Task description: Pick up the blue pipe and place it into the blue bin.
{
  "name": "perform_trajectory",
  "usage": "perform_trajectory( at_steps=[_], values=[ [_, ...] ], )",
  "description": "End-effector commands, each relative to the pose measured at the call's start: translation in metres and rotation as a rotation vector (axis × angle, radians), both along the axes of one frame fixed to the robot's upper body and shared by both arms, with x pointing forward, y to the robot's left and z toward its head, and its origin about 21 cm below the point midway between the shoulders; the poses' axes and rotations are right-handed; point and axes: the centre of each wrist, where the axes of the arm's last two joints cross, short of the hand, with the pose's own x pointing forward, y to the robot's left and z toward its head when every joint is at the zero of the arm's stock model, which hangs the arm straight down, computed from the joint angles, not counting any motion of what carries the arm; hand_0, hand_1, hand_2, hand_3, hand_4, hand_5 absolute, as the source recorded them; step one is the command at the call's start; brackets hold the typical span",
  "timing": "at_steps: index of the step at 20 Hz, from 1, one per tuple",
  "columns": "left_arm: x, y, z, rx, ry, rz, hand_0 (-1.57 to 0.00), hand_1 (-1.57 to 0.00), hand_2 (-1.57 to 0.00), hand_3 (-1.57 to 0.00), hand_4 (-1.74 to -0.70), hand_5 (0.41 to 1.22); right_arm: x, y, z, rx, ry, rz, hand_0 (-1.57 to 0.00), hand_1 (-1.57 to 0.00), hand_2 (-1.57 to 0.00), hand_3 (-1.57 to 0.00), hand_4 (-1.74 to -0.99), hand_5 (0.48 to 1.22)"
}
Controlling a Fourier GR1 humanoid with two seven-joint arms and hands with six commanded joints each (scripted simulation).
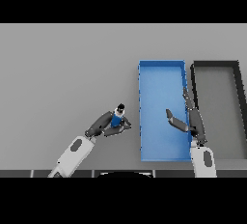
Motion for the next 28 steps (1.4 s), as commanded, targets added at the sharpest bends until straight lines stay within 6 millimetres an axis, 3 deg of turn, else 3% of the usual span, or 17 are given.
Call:
perform_trajectory(
  at_steps=[1,3,7,12,17,23,25,28],
  values=[
    [-0.001,-0.003,0.001,0.007,-0.016,0.008,-1.32,-1.36,-1.39,-1.38,-1.51,1.139,0.002,0.001,0.0,0.008,0.001,0.002,0.0,0.0,0.0,0.0,-1.222,0.646],
    [-0.004,0.0,0.001,-0.029,-0.05,0.017,-1.41,-1.43,-1.45,-1.45,-1.49,1.169,0.003,0.001,0.0,0.017,0.0,0.0,0.0,0.0,0.0,0.0,-1.22,0.635],
    [0.001,-0.011,0.025,-0.094,-0.129,0.013,-1.5,-1.51,-1.52,-1.52,-1.47,1.2,-0.001,0.003,-0.001,0.023,-0.003,0.015,0.0,0.0,0.0,0.0,-1.229,0.633],
    [0.011,-0.023,0.064,-0.143,-0.192,-0.042,-1.55,-1.55,-1.56,-1.55,-1.47,1.214,0.002,0.002,-0.001,-0.01,0.0,0.001,0.0,0.0,0.0,0.0,-1.194,0.642],
    [0.008,-0.033,0.085,-0.127,-0.207,-0.095,-1.56,-1.56,-1.57,-1.57,-1.47,1.219,0.003,-0.003,-0.001,-0.032,-0.01,-0.008,0.0,0.0,0.0,0.0,-1.158,0.643],
    [0.008,-0.029,0.083,-0.113,-0.187,-0.103,-1.57,-1.57,-1.57,-1.57,-1.47,1.22,-0.011,-0.003,0.006,-0.064,-0.044,-0.041,0.0,0.0,0.0,0.0,-1.138,0.643],
    [0.009,-0.03,0.082,-0.1,-0.185,-0.096,-1.57,-1.57,-1.57,-1.57,-1.47,1.22,-0.02,0.0,0.013,-0.091,-0.057,-0.069,0.0,0.0,0.0,0.0,-1.188,0.643],
    [0.007,-0.032,0.078,-0.113,-0.19,-0.111,-1.57,-1.57,-1.57,-1.57,-1.47,1.22,-0.028,0.002,0.018,-0.092,-0.074,-0.079,0.0,0.0,-0.02,0.0,-1.187,0.642]
  ],
)
